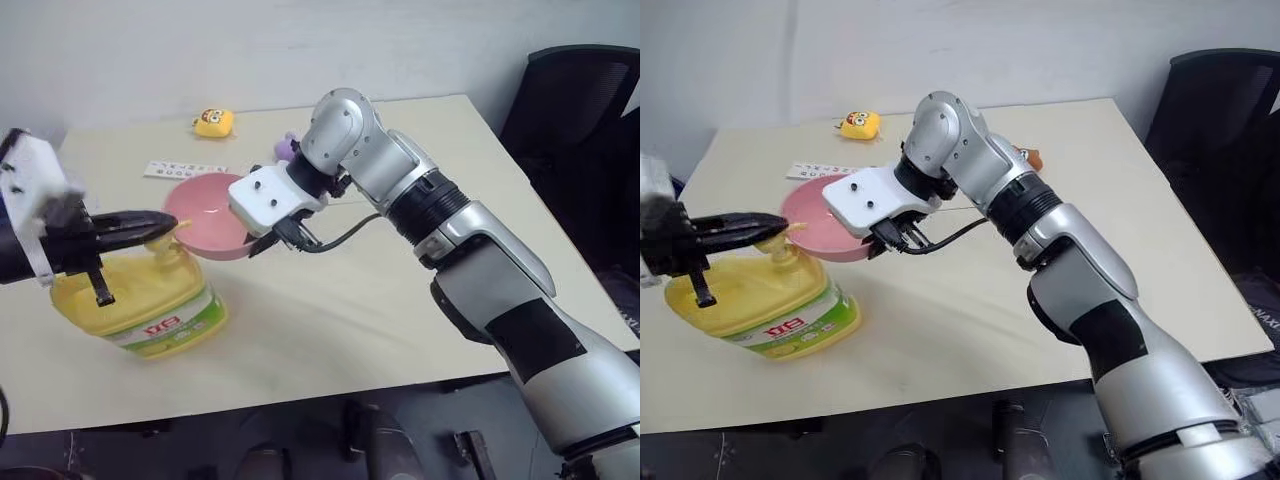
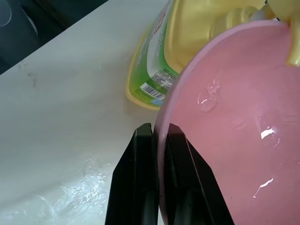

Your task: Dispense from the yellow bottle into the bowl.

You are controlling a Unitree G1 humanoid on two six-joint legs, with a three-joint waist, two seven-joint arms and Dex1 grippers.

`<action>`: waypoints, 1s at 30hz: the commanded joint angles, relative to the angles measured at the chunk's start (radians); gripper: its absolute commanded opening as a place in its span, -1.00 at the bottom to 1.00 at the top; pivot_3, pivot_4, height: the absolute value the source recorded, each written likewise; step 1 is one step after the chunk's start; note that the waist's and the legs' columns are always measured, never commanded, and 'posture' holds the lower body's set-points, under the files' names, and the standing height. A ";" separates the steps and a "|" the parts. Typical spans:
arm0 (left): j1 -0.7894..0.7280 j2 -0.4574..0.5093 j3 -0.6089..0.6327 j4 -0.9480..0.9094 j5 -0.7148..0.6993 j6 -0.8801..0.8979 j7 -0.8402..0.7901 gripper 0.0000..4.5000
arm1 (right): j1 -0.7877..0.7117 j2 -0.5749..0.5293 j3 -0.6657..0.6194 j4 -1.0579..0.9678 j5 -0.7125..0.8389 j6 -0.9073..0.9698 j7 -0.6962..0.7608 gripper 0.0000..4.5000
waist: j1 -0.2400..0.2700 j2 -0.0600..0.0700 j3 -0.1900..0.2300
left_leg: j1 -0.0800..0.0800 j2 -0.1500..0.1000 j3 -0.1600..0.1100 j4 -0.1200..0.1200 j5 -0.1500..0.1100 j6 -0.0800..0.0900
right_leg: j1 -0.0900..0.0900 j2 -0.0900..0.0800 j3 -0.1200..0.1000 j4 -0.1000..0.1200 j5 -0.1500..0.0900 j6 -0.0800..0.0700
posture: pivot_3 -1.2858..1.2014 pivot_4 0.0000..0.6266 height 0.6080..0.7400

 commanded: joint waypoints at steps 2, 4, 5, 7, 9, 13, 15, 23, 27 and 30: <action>-0.100 0.056 0.160 0.065 -0.191 0.155 0.013 -0.47 | 0.042 -0.089 -0.006 -0.135 0.054 0.016 0.055 -1.00 | 0.000 -0.003 -0.001 | -0.005 0.000 0.000 0.000 0.000 0.000 | -0.005 -0.001 -0.001 0.000 0.000 0.000 | 0.03 -0.52 1.00; -0.116 0.083 0.217 0.078 -0.264 0.234 0.007 -0.22 | 0.097 -0.144 -0.005 -0.207 0.061 0.031 0.055 -1.00 | -0.001 -0.003 -0.001 | -0.009 -0.001 0.000 0.001 0.000 0.000 | -0.006 -0.001 -0.004 -0.003 0.000 0.000 | 0.03 -0.52 1.00; -0.117 0.098 0.247 0.079 -0.307 0.278 -0.004 -0.10 | 0.127 -0.171 -0.005 -0.241 0.059 0.030 0.055 -1.00 | 0.000 -0.003 -0.001 | -0.012 -0.001 0.000 0.001 0.000 0.000 | -0.008 -0.001 -0.005 -0.004 0.000 0.000 | 0.03 -0.52 1.00; -0.106 0.127 0.318 0.073 -0.421 0.389 -0.029 0.16 | 0.209 -0.229 -0.014 -0.316 0.040 0.026 0.055 -1.00 | 0.000 -0.004 -0.001 | -0.014 -0.001 -0.001 0.002 0.000 0.000 | -0.008 -0.001 -0.007 -0.005 0.000 0.000 | 0.03 -0.52 1.00; -0.066 0.135 0.381 0.022 -0.484 0.478 -0.045 0.43 | 0.318 -0.281 -0.033 -0.426 0.041 0.078 0.042 -1.00 | 0.000 -0.004 -0.001 | -0.014 -0.001 -0.002 0.002 0.000 0.000 | -0.008 -0.001 -0.007 -0.005 0.000 0.000 | 0.03 -0.52 1.00; 0.185 0.108 0.579 -0.210 -0.436 0.655 -0.190 0.97 | 0.545 -0.376 -0.046 -0.588 -0.054 0.071 -0.089 -1.00 | 0.001 -0.003 0.000 | -0.013 -0.001 -0.001 0.003 0.000 -0.001 | -0.007 0.000 -0.006 -0.005 0.000 0.000 | 0.03 -0.52 1.00; 0.258 0.084 0.660 -0.247 -0.448 0.697 -0.208 0.99 | 0.622 -0.388 -0.047 -0.595 -0.123 0.045 -0.165 -1.00 | -0.002 -0.005 0.002 | -0.013 -0.001 -0.001 0.006 0.000 -0.002 | -0.007 0.001 -0.004 -0.003 0.000 0.000 | 0.03 -0.52 1.00; 0.531 -0.026 0.774 -0.437 -0.274 0.568 -0.318 0.99 | 0.726 -0.379 -0.041 -0.532 -0.303 -0.061 -0.344 -1.00 | 0.001 -0.006 0.003 | -0.003 0.000 0.000 0.007 0.004 -0.009 | -0.003 0.003 0.004 0.006 -0.003 -0.008 | 0.03 -0.52 1.00; 0.588 -0.043 0.772 -0.450 -0.239 0.506 -0.327 1.00 | 0.723 -0.369 -0.036 -0.489 -0.329 -0.075 -0.359 -0.88 | 0.001 -0.006 0.003 | -0.001 0.000 -0.001 0.003 0.004 -0.009 | -0.002 0.003 0.008 0.006 -0.003 -0.009 | 0.03 -0.52 1.00; 0.606 -0.051 0.748 -0.452 -0.226 0.465 -0.318 1.00 | 0.726 -0.366 -0.057 -0.502 -0.291 -0.036 -0.326 -0.52 | 0.001 -0.006 0.003 | 0.000 0.000 -0.001 0.002 0.004 -0.009 | -0.002 0.004 0.009 0.005 -0.003 -0.008 | 0.03 -0.52 1.00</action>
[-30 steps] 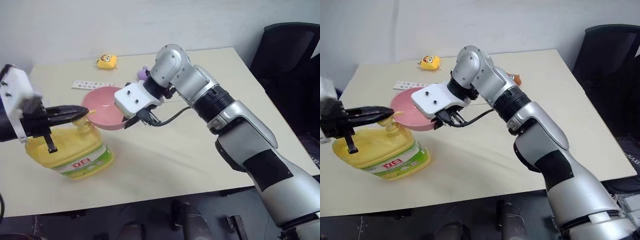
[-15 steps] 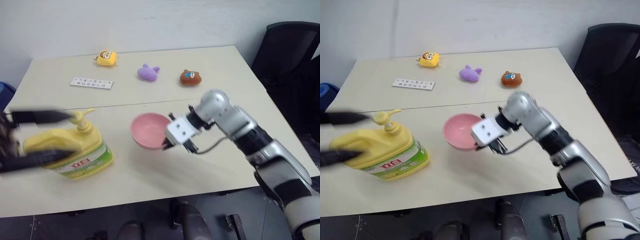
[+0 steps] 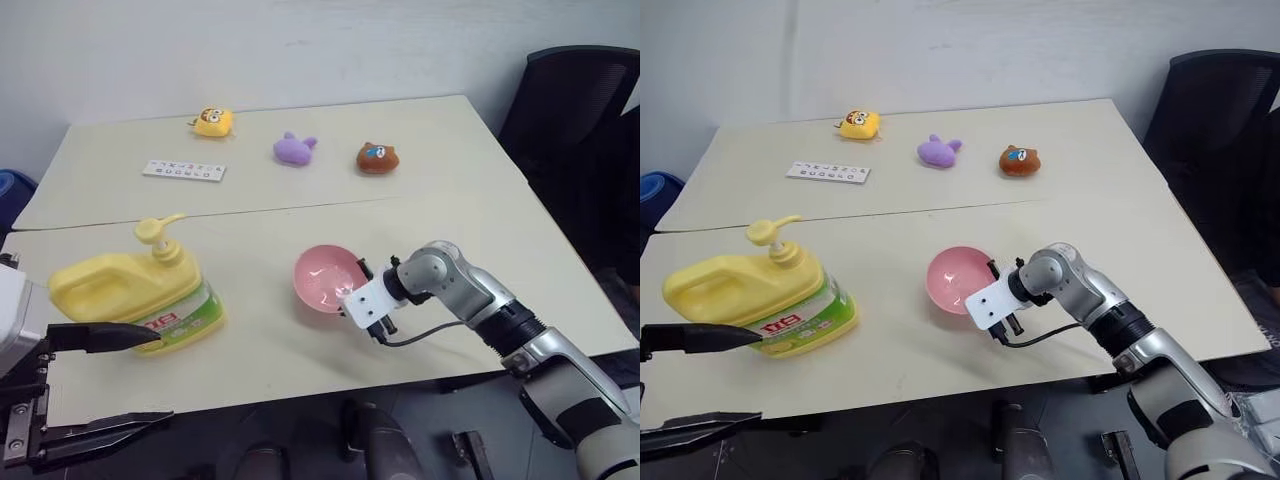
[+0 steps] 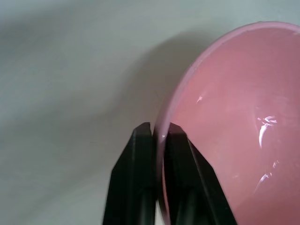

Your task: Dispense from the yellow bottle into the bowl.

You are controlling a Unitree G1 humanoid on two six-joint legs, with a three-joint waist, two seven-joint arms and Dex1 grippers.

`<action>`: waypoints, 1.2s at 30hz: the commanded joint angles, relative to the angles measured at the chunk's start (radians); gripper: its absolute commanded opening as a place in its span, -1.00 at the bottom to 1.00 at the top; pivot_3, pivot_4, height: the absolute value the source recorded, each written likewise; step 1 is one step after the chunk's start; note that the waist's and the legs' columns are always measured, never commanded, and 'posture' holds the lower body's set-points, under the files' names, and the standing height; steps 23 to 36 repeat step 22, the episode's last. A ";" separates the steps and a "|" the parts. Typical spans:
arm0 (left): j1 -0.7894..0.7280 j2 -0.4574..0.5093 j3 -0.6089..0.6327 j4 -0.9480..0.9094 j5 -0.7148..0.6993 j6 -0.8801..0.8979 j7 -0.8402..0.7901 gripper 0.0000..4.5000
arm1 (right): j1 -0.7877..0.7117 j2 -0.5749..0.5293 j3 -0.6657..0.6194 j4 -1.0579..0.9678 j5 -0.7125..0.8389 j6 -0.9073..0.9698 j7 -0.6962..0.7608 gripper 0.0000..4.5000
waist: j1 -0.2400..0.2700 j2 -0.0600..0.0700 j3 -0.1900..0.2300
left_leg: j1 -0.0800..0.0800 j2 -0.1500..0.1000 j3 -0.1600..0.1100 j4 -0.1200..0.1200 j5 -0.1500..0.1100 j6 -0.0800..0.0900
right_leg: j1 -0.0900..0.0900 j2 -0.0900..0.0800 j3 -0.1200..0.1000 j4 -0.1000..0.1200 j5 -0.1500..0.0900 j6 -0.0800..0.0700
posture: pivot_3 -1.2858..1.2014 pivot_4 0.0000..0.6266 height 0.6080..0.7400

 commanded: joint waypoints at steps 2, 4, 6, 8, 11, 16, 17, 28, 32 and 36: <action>0.018 -0.013 -0.016 0.005 0.027 -0.066 0.007 1.00 | -0.009 0.002 -0.066 -0.054 0.077 0.064 0.053 -0.23 | 0.000 0.000 0.000 | 0.000 0.000 0.000 -0.001 0.000 0.000 | 0.000 0.000 0.000 0.000 0.000 0.000 | 0.03 -0.52 1.00; 0.034 -0.018 -0.020 0.028 0.050 -0.087 -0.004 1.00 | -0.013 -0.025 -0.121 -0.095 0.174 0.140 0.124 0.07 | 0.001 0.000 0.000 | 0.000 0.000 0.000 -0.001 0.000 0.001 | 0.000 0.000 0.000 -0.001 0.000 0.000 | 0.03 -0.52 1.00; 0.064 -0.028 -0.009 0.057 0.088 -0.108 -0.025 1.00 | -0.019 -0.077 -0.210 -0.179 0.354 0.291 0.251 0.37 | 0.002 0.000 0.000 | 0.001 0.000 0.000 -0.001 0.000 0.001 | 0.000 0.001 0.000 -0.001 0.000 0.000 | 0.03 -0.52 1.00; 0.107 -0.038 0.030 0.092 0.133 -0.130 -0.060 1.00 | -0.051 -0.151 -0.317 -0.246 0.533 0.493 0.354 0.67 | 0.009 0.000 0.000 | 0.001 0.000 0.000 -0.002 0.000 0.002 | -0.001 0.001 0.000 -0.002 0.000 0.000 | 0.03 -0.52 1.00; 0.150 -0.041 0.118 0.166 0.166 -0.132 -0.103 1.00 | -0.110 -0.261 -0.405 -0.228 0.645 0.673 0.398 0.98 | 0.017 0.000 0.001 | 0.002 0.001 0.000 -0.002 -0.001 0.004 | -0.002 0.002 -0.001 -0.004 0.000 0.001 | 0.03 -0.52 1.00; 0.260 -0.012 0.349 0.332 0.226 -0.114 -0.211 1.00 | -0.186 -0.522 -0.393 -0.023 0.804 0.780 0.406 0.98 | 0.024 -0.001 0.001 | 0.002 0.000 0.001 -0.004 -0.005 0.009 | -0.002 0.008 0.000 -0.009 0.000 0.000 | 0.03 -0.52 1.00; 0.287 -0.011 0.376 0.349 0.246 -0.126 -0.228 1.00 | -0.187 -0.560 -0.379 0.002 0.832 0.785 0.406 0.98 | 0.024 -0.001 0.001 | 0.002 0.000 0.001 -0.005 -0.007 0.012 | -0.002 0.009 0.000 -0.010 0.000 0.000 | 0.03 -0.52 1.00; 0.334 -0.005 0.412 0.385 0.277 -0.168 -0.266 1.00 | -0.183 -0.633 -0.322 0.047 0.895 0.765 0.406 0.98 | 0.021 -0.001 0.001 | 0.002 0.000 0.001 -0.005 -0.009 0.009 | -0.002 0.015 0.005 -0.012 0.000 0.001 | 0.03 -0.52 1.00; 0.334 -0.005 0.412 0.385 0.277 -0.168 -0.266 1.00 | -0.183 -0.633 -0.322 0.047 0.895 0.765 0.406 0.98 | 0.021 -0.001 0.001 | 0.002 0.000 0.001 -0.005 -0.009 0.009 | -0.002 0.015 0.005 -0.012 0.000 0.001 | 0.03 -0.52 1.00; 0.334 -0.005 0.412 0.385 0.277 -0.168 -0.266 1.00 | -0.183 -0.633 -0.322 0.047 0.895 0.765 0.406 0.98 | 0.021 -0.001 0.001 | 0.002 0.000 0.001 -0.005 -0.009 0.009 | -0.002 0.015 0.005 -0.012 0.000 0.001 | 0.03 -0.52 1.00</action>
